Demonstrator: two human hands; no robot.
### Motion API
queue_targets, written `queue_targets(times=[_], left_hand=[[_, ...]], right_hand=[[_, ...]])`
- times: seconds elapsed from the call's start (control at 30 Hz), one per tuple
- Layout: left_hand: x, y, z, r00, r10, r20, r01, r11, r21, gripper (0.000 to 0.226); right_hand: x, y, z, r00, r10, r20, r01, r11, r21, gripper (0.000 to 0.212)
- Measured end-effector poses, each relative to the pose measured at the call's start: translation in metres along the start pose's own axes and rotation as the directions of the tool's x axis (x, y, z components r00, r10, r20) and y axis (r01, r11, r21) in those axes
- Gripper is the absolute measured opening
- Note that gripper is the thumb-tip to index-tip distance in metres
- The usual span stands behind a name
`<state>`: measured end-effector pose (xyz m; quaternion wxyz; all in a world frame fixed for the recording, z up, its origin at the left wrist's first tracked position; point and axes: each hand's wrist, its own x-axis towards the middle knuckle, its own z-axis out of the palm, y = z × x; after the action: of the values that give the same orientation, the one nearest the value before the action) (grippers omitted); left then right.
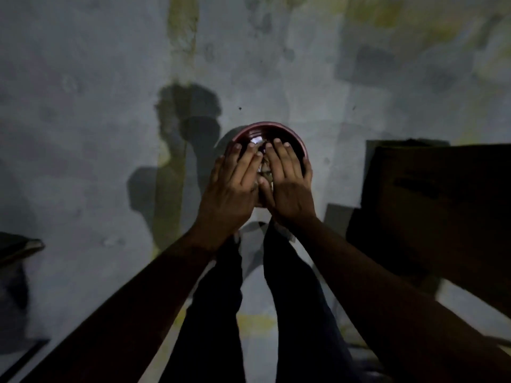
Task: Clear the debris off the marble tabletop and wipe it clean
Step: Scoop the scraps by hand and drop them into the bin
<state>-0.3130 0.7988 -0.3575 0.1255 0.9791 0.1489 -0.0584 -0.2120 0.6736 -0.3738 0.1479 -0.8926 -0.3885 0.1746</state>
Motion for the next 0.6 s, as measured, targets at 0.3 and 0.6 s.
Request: queue_targets(times=[0.3,0.6], left_hand=[[-0.063,0.077,-0.209,0.970,0.236,0.052,-0.235,0.972,-0.026,0.064],[-0.105,0.208,-0.297,0.740,0.671,0.034,-0.672,0.738,0.066,0.065]], right_hand=[[-0.138,-0.088,-0.201,0.973,0.224,-0.053,-0.222,0.974,0.039,0.064],[-0.316,-0.083,-0.298,0.788,0.522,-0.326,-0.544,0.839,0.030,0.061]])
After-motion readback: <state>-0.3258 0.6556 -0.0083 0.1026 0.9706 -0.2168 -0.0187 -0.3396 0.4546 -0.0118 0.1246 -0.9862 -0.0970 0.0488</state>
